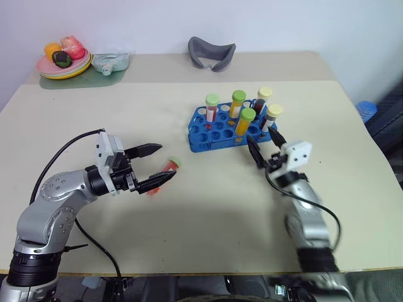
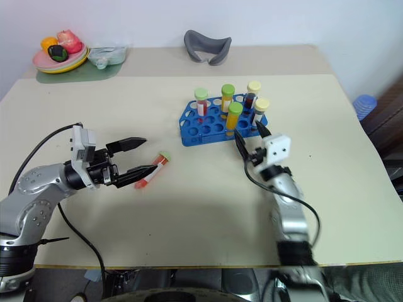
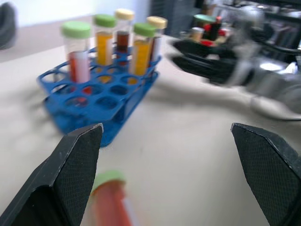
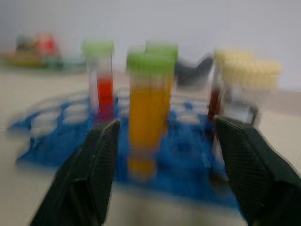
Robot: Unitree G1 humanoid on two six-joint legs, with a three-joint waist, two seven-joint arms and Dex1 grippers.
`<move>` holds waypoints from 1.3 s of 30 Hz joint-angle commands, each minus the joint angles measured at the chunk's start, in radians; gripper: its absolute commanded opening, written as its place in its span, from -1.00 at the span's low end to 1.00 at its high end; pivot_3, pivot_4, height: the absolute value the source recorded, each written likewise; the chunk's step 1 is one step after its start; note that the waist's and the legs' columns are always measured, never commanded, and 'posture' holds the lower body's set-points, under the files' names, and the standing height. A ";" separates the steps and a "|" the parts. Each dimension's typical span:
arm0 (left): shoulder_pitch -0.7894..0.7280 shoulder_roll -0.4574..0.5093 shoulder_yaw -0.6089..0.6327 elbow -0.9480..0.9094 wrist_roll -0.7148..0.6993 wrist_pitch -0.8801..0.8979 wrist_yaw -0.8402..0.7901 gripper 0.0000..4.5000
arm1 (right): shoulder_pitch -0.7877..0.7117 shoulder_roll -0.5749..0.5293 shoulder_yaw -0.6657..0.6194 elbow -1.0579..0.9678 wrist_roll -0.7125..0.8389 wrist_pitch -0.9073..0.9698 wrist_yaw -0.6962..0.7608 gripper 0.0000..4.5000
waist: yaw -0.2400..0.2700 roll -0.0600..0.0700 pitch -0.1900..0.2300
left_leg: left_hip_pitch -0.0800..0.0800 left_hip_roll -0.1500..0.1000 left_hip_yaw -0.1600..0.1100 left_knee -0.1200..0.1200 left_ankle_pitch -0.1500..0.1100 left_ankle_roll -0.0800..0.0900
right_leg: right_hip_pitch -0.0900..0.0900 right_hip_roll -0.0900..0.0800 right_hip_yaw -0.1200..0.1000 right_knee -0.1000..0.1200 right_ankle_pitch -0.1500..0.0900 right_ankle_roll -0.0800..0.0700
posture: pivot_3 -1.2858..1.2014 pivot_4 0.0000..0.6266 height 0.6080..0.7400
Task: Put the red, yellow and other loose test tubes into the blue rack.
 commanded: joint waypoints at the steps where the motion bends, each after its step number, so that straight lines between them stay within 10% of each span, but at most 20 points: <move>1: -0.024 -0.005 0.021 -0.003 0.029 -0.010 0.065 1.00 | 0.090 -0.166 -0.061 -0.254 0.145 0.183 0.135 0.43 | -0.002 0.000 0.000 | 0.000 0.000 0.000 0.000 0.000 0.000 | 0.000 0.000 0.000 0.000 0.000 0.000 | 0.03 -0.52 1.00; 10: -0.116 0.099 -0.004 -0.027 -0.018 0.307 0.190 1.00 | -0.005 -0.618 -0.178 -0.315 0.499 0.401 0.636 0.43 | -0.007 -0.002 0.002 | 0.001 0.001 0.000 0.001 -0.001 0.002 | 0.003 0.001 0.000 -0.002 0.000 0.000 | 0.03 -0.52 1.00; 39: -0.577 0.176 -0.338 -0.048 0.038 0.981 0.299 1.00 | -0.232 -0.490 -0.045 -0.207 0.422 0.440 0.627 0.43 | 0.009 -0.003 0.004 | -0.003 0.000 0.000 0.001 -0.002 0.004 | 0.002 0.000 -0.002 -0.007 0.000 0.001 | 0.03 -0.52 1.00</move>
